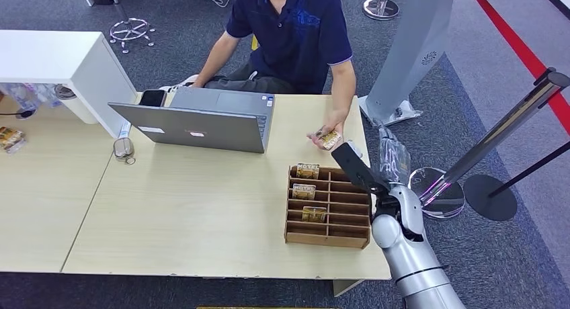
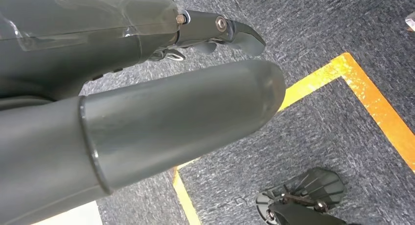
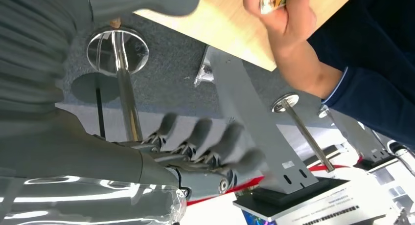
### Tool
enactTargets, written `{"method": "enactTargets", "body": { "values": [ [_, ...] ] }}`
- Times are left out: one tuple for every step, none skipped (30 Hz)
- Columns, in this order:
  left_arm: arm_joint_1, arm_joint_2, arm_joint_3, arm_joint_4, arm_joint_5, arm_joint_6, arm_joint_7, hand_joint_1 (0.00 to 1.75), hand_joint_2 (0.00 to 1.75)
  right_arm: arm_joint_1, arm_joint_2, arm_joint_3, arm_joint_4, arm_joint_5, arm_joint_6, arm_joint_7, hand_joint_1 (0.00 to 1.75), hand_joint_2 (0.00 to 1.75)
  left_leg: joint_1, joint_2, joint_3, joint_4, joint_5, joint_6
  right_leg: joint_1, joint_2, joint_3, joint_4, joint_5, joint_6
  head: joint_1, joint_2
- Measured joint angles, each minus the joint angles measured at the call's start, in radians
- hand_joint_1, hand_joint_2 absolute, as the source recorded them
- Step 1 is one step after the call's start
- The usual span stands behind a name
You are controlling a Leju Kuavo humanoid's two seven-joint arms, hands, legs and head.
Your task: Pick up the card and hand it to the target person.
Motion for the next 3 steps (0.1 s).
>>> {"method": "enactTargets", "body": {
  "values": [
    [0.0, 0.0, 0.0, 0.0, 0.0, 0.0, -0.001, 0.0, 0.0, 0.002, 0.0, 0.0, 0.001, -0.008, -0.007, -0.003, 0.0, 1.75, 0.0, 0.0, 0.0, 0.0, 0.0, 0.0, 0.0, 0.0, 0.0, 0.0, 0.0, 0.0, 0.0, 0.0],
    [0.0, -0.001, 0.0, 0.0, 0.001, 0.001, -0.003, 0.0, 0.0, 0.004, 0.0, 0.0, 0.001, -0.016, -0.015, -0.005, 0.0, 1.75, 0.0, 0.0, 0.0, 0.0, 0.0, 0.0, 0.0, 0.0, 0.0, 0.0, 0.0, 0.0, 0.0, 0.0],
    [0.0, -0.001, 0.0, 0.0, 0.002, 0.001, -0.004, 0.0, 0.0, 0.006, 0.0, 0.0, 0.001, -0.019, -0.019, -0.007, 0.0, 1.75, 0.0, 0.0, 0.0, 0.0, 0.0, 0.0, 0.0, 0.0, 0.0, 0.0, 0.0, 0.0, 0.0, 0.0]
  ]
}}
